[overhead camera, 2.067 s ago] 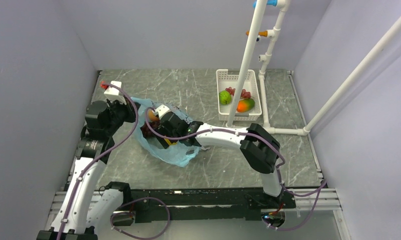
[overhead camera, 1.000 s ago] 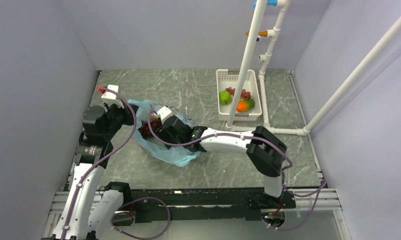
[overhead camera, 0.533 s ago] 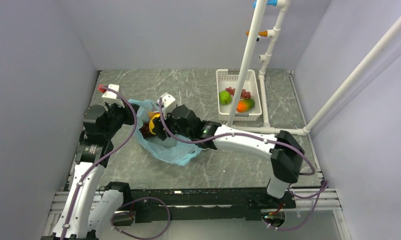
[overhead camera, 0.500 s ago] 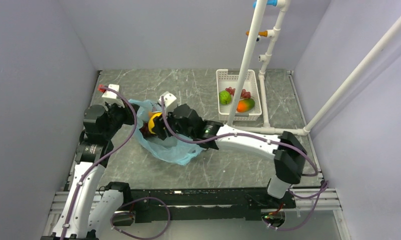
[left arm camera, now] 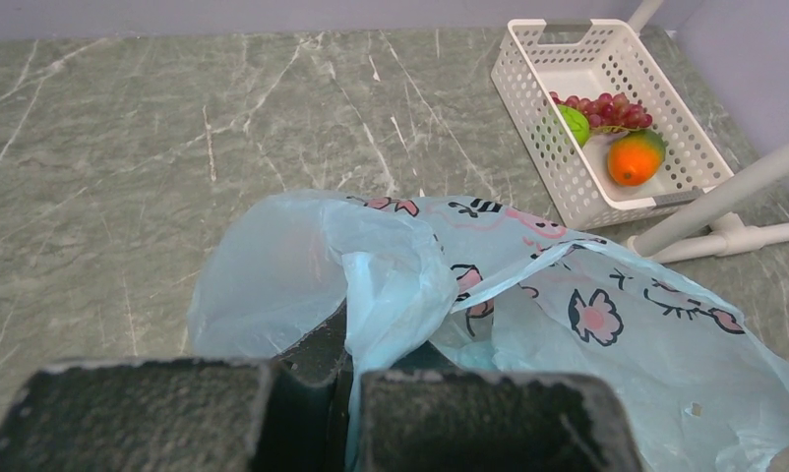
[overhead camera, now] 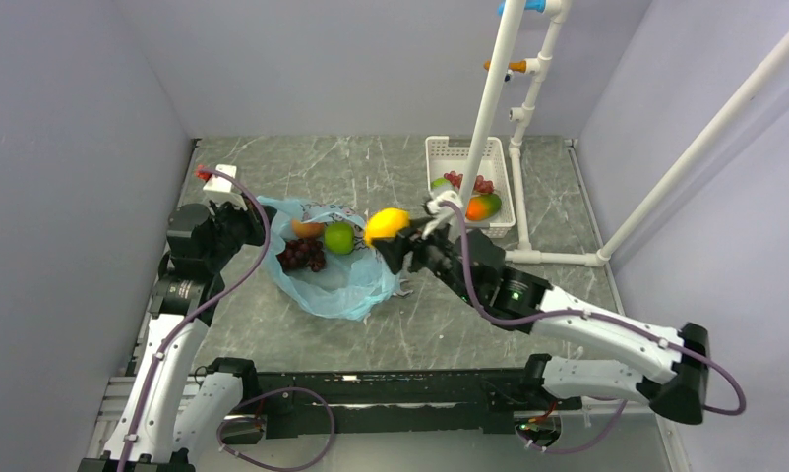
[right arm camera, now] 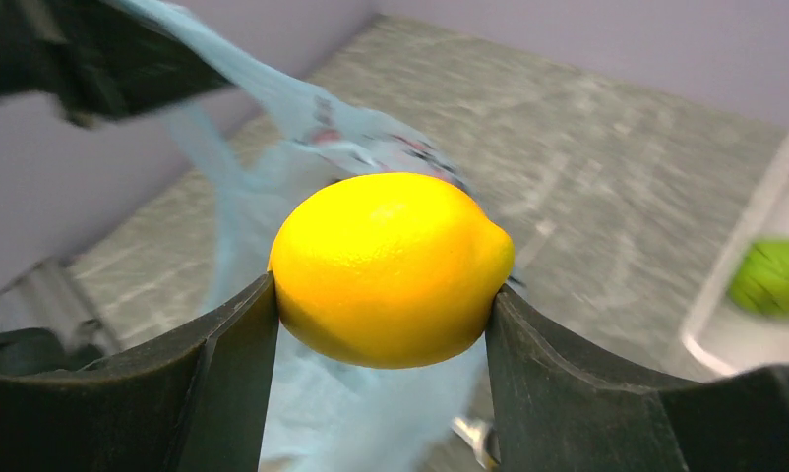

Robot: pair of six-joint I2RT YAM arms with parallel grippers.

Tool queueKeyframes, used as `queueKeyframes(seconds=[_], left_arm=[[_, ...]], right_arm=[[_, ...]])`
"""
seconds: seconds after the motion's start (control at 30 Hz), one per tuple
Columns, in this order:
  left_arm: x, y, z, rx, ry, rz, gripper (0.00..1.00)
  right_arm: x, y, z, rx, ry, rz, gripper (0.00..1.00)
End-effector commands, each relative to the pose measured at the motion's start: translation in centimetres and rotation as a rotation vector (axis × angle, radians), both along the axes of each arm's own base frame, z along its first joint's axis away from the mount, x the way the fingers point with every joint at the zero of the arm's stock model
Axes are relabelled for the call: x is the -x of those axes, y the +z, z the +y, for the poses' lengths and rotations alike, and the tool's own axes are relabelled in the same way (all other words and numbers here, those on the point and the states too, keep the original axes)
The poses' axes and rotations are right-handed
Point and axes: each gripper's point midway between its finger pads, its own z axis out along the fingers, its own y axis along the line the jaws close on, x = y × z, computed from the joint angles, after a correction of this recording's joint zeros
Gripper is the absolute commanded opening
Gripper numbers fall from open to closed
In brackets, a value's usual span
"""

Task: Take the fake fruits out of the plastic bag
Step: Place the fake fruit in the bin.

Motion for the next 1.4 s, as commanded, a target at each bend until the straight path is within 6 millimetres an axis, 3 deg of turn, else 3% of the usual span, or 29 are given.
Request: queueKeyframes(seconds=[0.0,0.23,0.4,0.5,0.63,0.93,1.07,1.2,1.37], left_arm=[[0.3,2.2,-0.7,0.029,-0.035,-0.046,0.0],[0.2,2.0,-0.7,0.031,-0.033,-0.032,0.0],[0.2,1.8,-0.5,0.031,-0.025,-0.036,0.0],[0.2,1.8,-0.7,0.034,-0.032,-0.038,0.0],[-0.2,1.2,-0.7,0.031,-0.03,-0.018,0.0],[-0.3,0.8,-0.7,0.024,-0.035,-0.007,0.0],[-0.5,0.6,-0.7,0.02,-0.031,-0.01,0.0],[-0.4,0.8,-0.8,0.019,-0.044,-0.002,0.0],[-0.5,0.7,-0.8,0.022,-0.04,-0.005,0.0]], right_arm=[[-2.2,-3.3,-8.7,0.029,-0.364,0.032,0.0],[-3.7,-8.0,-21.5,0.013,-0.825,0.144,0.0],[-5.9,-9.8,-27.3,0.032,-1.058,0.194,0.0],[-7.7,-9.9,-29.5,-0.016,-1.131,0.218,0.0],[-12.2,-9.7,-29.7,-0.105,-1.073,0.249,0.0],[-25.8,-12.8,-27.3,-0.041,-0.967,0.268,0.0],[-29.7,-13.5,-26.8,0.023,-0.942,0.315,0.06],[-32.4,-14.5,-26.2,0.052,-0.915,0.379,0.33],[-34.2,-14.0,-25.5,0.075,-0.879,0.385,0.88]])
